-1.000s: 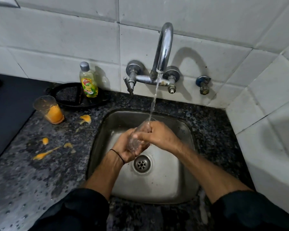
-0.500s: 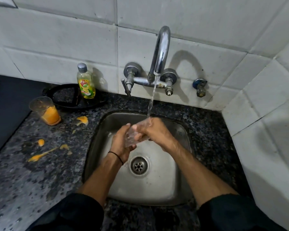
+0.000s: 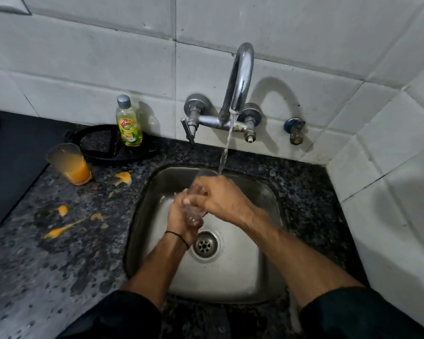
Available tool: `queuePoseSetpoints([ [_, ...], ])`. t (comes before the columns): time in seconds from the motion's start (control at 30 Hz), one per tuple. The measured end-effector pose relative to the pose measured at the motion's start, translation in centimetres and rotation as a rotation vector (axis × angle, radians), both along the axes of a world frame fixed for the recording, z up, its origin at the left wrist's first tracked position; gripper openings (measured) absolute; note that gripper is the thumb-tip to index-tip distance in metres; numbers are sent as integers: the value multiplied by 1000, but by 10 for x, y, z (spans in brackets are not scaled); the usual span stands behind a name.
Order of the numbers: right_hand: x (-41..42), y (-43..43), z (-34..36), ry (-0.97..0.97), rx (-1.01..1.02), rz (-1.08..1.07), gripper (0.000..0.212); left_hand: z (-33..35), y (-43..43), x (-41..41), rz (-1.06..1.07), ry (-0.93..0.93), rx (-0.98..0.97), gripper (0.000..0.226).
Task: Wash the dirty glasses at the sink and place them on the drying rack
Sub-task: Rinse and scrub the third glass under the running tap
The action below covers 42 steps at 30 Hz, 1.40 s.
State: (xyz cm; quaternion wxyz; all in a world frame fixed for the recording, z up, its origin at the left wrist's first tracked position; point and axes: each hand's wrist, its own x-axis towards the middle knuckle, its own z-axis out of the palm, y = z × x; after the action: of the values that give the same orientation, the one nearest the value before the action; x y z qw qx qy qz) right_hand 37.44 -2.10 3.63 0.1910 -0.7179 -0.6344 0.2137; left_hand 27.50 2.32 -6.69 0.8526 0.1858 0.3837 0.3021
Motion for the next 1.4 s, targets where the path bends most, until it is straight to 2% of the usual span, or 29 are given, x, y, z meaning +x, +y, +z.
queuePoseSetpoints([
  [0.1,15,-9,16,-217,-160,369,23,7,23,-13,-443,91,-160,42],
  [0.13,21,-9,20,-263,-205,442,25,8,27,-15,-537,144,-165,48],
  [0.2,31,-6,19,-297,-243,509,27,16,29,-13,-569,129,-119,47],
  [0.27,38,-7,14,-156,-227,389,22,22,25,-8,-433,31,-50,41],
  [0.33,35,-10,6,192,-158,140,15,24,17,-5,-258,-13,47,38],
  [0.4,20,-12,2,567,-42,-159,17,20,9,-2,-137,30,140,33],
  [0.47,10,-11,1,672,35,-352,27,17,7,-3,-75,104,172,33],
  [0.5,7,-11,1,646,34,-347,29,19,9,-5,-105,124,149,33],
  [0.57,11,-17,3,473,-26,-92,23,20,18,-14,-256,111,32,31],
  [0.63,18,-20,4,91,-110,301,22,23,29,-23,-411,103,-67,26],
  [0.67,23,-19,-2,-95,-109,449,26,22,32,-26,-462,127,-54,27],
  [0.7,26,-17,-8,-212,-90,504,30,21,34,-27,-482,132,-18,29],
  [0.73,27,-16,-14,-247,-60,485,34,21,33,-28,-445,102,15,30],
  [0.77,26,-16,-18,-199,-31,420,35,18,31,-26,-361,26,28,32],
  [0.8,20,-17,-19,-70,-14,314,34,18,27,-22,-249,-65,25,37],
  [0.83,10,-17,-18,142,0,154,28,16,22,-17,-140,-135,21,42],
  [0.9,-19,-16,-17,573,38,-213,16,12,12,-9,22,-161,27,45],
  [0.93,-30,-14,-19,680,61,-345,12,12,8,-6,53,-159,32,46],
  [1.0,-39,-15,-16,702,38,-356,23,11,4,-5,66,-158,16,48],
  [1.03,-39,-19,-13,657,-19,-257,30,10,7,-7,63,-157,4,49],
  [1.07,-33,-23,-11,529,-80,-92,37,9,10,-9,46,-139,-3,50],
  [1.13,-12,-29,-15,-32,-137,239,53,14,18,-12,-11,-117,-50,59],
  [1.2,-4,-35,-20,-606,-47,343,52,13,23,-10,-45,-111,-157,63],
  [1.23,-5,-37,-23,-758,37,341,45,15,24,-9,-42,-69,-201,62],
  [1.3,-8,-40,-32,-749,129,341,34,13,27,-8,-41,13,-239,55],
  [1.4,-13,-34,-35,-394,31,312,29,16,20,-5,-130,105,-199,46],
])
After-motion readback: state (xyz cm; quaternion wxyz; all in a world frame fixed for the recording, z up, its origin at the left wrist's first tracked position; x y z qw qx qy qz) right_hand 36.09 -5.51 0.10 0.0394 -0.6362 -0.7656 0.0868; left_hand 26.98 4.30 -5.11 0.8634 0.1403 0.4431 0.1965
